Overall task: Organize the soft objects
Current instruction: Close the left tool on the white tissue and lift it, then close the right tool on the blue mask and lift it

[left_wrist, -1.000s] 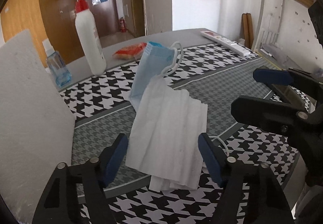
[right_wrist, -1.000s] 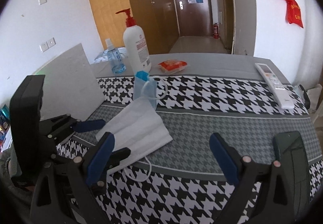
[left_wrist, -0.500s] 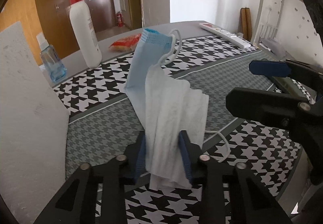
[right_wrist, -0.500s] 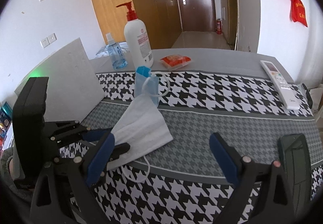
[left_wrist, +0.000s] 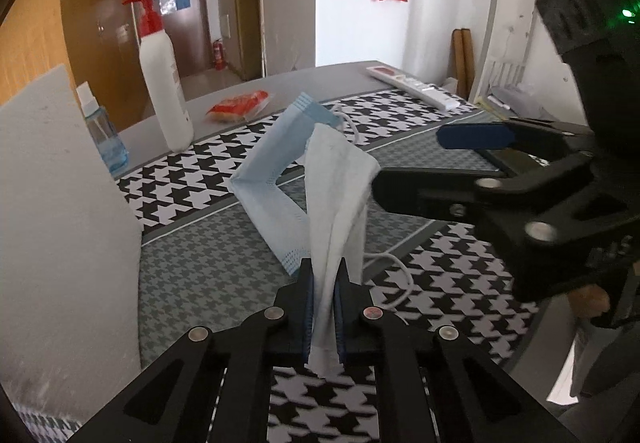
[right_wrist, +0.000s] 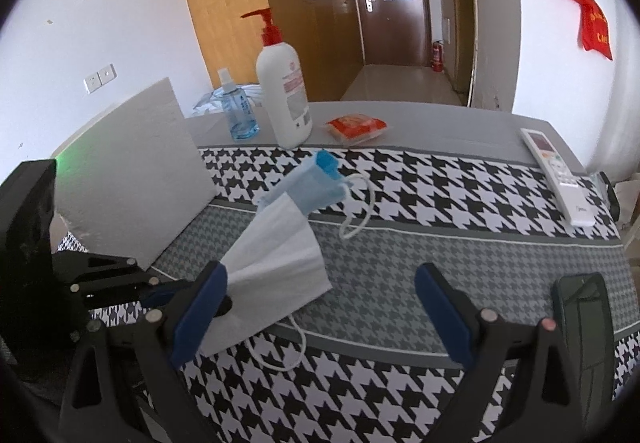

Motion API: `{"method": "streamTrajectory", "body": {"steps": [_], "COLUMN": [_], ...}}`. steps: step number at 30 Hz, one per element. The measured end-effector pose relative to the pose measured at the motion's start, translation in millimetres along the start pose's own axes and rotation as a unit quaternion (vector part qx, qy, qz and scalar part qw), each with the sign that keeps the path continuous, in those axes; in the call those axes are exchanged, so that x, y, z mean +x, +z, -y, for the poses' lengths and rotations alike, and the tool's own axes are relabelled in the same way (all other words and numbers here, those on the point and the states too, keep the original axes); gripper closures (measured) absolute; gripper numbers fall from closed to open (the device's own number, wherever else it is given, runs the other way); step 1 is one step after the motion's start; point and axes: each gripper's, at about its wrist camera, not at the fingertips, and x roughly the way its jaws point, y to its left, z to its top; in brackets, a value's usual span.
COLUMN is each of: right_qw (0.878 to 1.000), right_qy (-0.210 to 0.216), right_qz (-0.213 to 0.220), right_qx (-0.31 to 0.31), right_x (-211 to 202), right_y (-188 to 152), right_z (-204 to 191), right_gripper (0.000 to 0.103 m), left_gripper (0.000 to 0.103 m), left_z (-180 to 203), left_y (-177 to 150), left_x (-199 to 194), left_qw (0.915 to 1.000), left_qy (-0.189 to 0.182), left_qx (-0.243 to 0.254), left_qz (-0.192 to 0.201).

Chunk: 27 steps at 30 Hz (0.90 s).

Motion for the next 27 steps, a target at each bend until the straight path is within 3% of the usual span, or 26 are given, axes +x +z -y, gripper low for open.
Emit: {"method": "streamTrajectory", "body": {"steps": [5, 27], "right_qw": [1.0, 0.999], "right_qy": [0.005, 0.028], "right_qz": [0.0, -0.008], "right_qx": [-0.008, -0.04], "right_x": [0.9, 21.1], "right_y": [0.9, 13.1], "right_z": [-8.2, -40.3], "right_gripper": [0.006, 0.006], "left_gripper": [0.094, 0.094], "left_z": [0.9, -29.2], "left_y": [-7.8, -31.3], "left_x": [-12.1, -55.7], "left_qw": [1.0, 0.9972], "left_qy": [-0.002, 0.052], "left_qx": [0.002, -0.044], "left_qz": [0.006, 0.029]}}
